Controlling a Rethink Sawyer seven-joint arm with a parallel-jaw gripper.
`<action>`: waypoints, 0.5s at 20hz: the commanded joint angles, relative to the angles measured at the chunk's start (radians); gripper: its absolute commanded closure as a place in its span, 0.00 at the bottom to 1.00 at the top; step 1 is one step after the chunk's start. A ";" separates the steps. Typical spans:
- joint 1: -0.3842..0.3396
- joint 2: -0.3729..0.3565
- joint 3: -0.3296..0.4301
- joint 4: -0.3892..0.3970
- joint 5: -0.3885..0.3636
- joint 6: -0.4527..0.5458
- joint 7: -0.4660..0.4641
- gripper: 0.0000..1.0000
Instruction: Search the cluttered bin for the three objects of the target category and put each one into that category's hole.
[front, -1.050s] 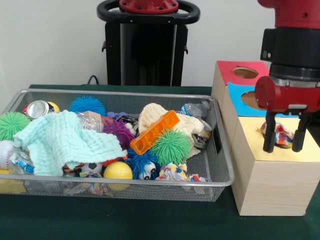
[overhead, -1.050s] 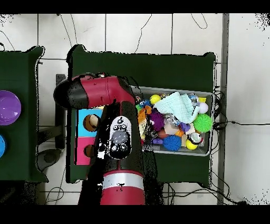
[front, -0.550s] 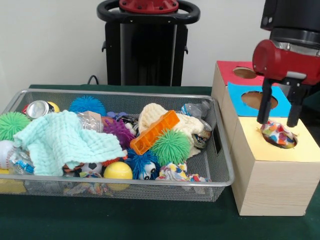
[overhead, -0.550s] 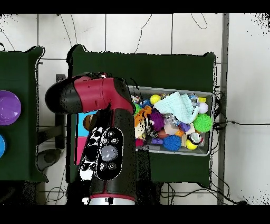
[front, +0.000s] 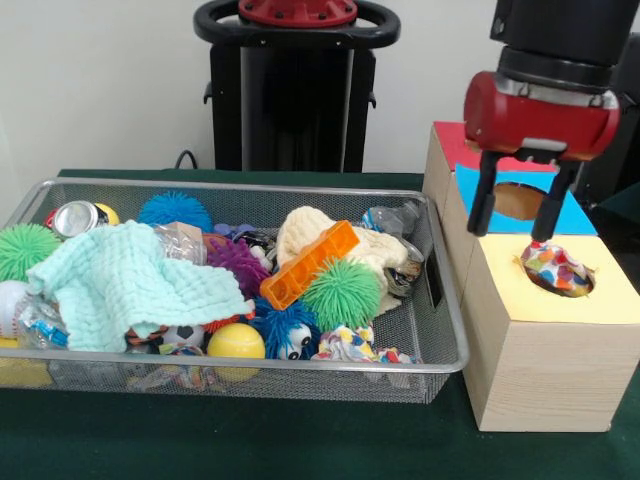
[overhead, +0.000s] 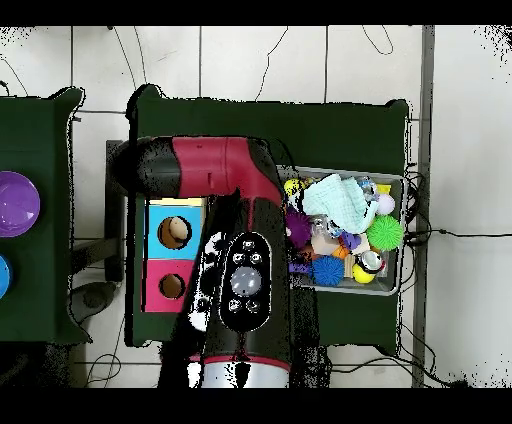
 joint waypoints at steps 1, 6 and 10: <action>-0.083 0.104 0.149 -0.029 0.051 0.137 0.027 0.00; -0.095 0.112 0.165 -0.046 0.023 0.168 -0.034 1.00; -0.104 0.107 0.175 -0.033 0.004 0.191 -0.063 1.00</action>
